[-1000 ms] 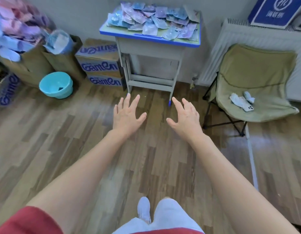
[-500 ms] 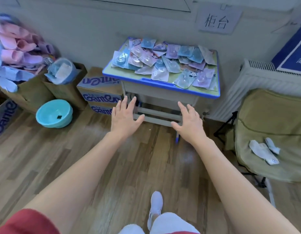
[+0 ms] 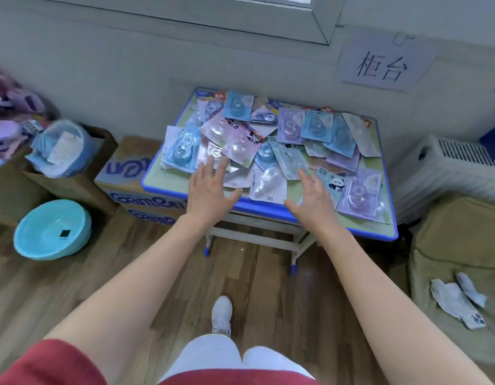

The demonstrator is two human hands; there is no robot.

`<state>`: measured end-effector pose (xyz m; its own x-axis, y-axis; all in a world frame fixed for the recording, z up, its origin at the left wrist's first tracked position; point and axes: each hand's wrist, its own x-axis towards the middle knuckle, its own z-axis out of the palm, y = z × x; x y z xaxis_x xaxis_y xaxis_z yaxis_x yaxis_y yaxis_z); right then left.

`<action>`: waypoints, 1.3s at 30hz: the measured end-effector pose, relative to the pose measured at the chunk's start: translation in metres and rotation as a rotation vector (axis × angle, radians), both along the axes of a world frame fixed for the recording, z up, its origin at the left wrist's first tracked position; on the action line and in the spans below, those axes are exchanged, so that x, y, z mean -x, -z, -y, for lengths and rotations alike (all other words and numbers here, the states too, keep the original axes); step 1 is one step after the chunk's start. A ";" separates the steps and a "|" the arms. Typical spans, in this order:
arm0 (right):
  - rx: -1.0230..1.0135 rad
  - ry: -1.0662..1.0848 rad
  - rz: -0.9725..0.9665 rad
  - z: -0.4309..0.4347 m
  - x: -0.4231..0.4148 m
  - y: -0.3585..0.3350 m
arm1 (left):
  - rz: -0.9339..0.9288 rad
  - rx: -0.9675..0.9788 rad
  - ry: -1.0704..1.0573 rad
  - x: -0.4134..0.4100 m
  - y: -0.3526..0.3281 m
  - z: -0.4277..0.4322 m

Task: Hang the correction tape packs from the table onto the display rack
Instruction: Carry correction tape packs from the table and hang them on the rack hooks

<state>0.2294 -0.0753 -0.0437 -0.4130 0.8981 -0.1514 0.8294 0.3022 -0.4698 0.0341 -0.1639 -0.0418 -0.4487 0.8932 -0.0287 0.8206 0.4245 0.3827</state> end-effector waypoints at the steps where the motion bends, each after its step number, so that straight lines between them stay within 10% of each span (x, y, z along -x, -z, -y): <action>1: 0.015 0.022 0.012 -0.013 0.007 0.003 | 0.007 0.017 0.021 0.007 0.002 -0.015; 16: 0.112 0.018 0.164 -0.131 0.062 0.065 | -0.053 0.214 0.141 0.041 0.052 -0.163; 39: 0.040 0.083 -0.007 -0.129 0.066 0.055 | -0.159 0.181 -0.031 0.018 0.052 -0.169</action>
<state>0.1634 0.0536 -0.0988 -0.3385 0.9226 -0.1852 0.8473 0.2133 -0.4864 0.0157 0.0050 -0.0942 -0.4877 0.8655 -0.1142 0.8498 0.5006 0.1652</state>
